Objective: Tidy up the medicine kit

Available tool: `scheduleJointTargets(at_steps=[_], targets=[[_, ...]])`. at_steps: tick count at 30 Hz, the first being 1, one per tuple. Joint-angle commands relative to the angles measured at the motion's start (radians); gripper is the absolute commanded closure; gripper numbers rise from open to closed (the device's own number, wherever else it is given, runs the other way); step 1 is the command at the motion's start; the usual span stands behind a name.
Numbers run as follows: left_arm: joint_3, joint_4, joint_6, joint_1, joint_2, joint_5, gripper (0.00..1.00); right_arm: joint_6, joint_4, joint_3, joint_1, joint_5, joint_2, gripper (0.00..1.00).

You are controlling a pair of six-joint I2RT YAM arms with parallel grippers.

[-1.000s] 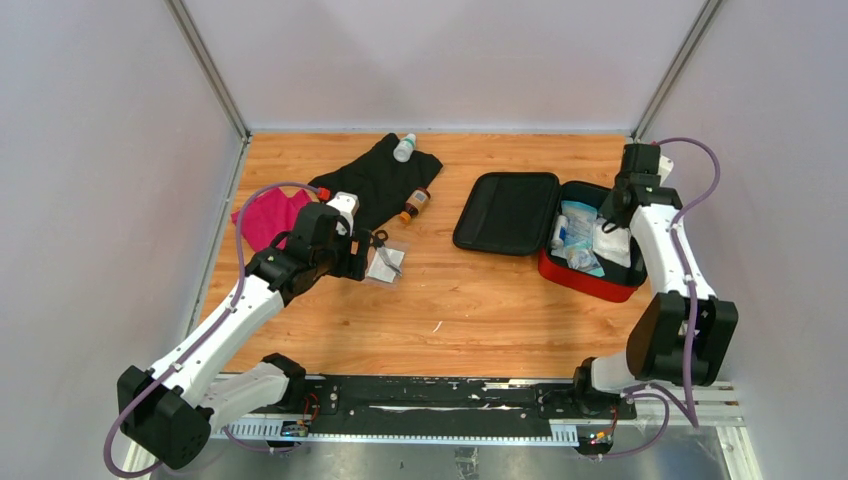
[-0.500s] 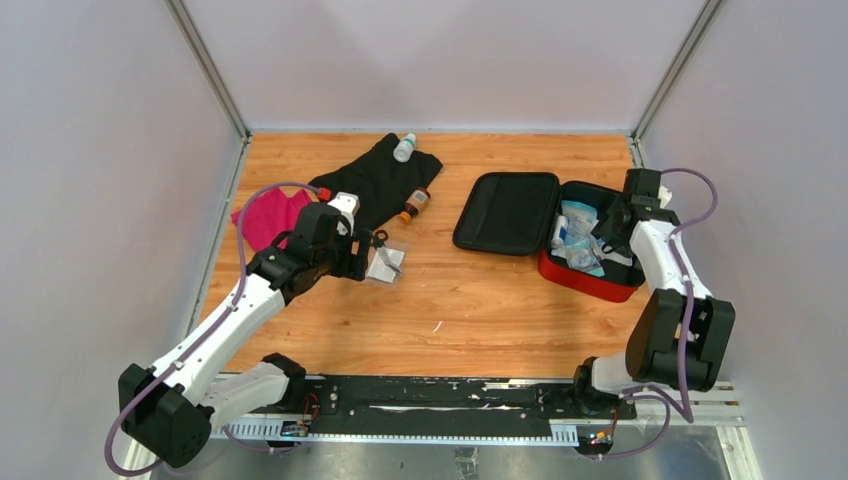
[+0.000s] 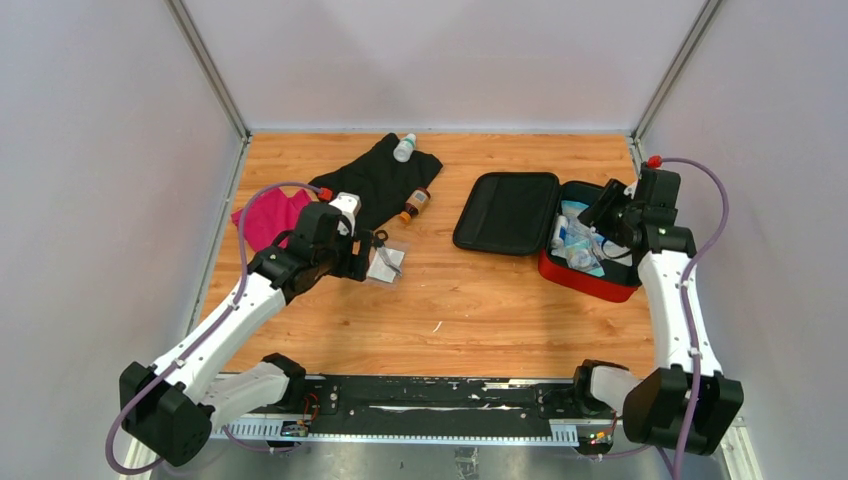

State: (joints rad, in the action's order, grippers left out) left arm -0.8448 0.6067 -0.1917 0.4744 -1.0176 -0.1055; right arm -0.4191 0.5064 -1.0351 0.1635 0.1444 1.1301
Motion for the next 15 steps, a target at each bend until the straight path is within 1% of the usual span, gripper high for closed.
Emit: scheduleJointTargets(at_steps=[1,5,8,14,15], targets=[[-0.033,-0.024,0.003,-0.003,-0.035,0.037,0.15,-0.010,0.072,0.064,-0.022,0.168,-0.097,0.44],[-0.119,-0.064,-0.009,-0.003,-0.136,0.070,0.15,-0.037,0.073,0.171,-0.021,0.189,-0.220,0.42],[-0.185,-0.138,-0.018,-0.003,-0.230,0.095,0.14,-0.045,0.072,0.227,-0.022,0.229,-0.277,0.42],[-0.338,-0.280,0.036,-0.003,-0.462,0.146,0.11,-0.049,0.077,0.335,-0.022,0.331,-0.384,0.41],[-0.373,-0.304,0.047,-0.003,-0.522,0.148,0.10,-0.047,0.080,0.353,-0.021,0.339,-0.406,0.38]])
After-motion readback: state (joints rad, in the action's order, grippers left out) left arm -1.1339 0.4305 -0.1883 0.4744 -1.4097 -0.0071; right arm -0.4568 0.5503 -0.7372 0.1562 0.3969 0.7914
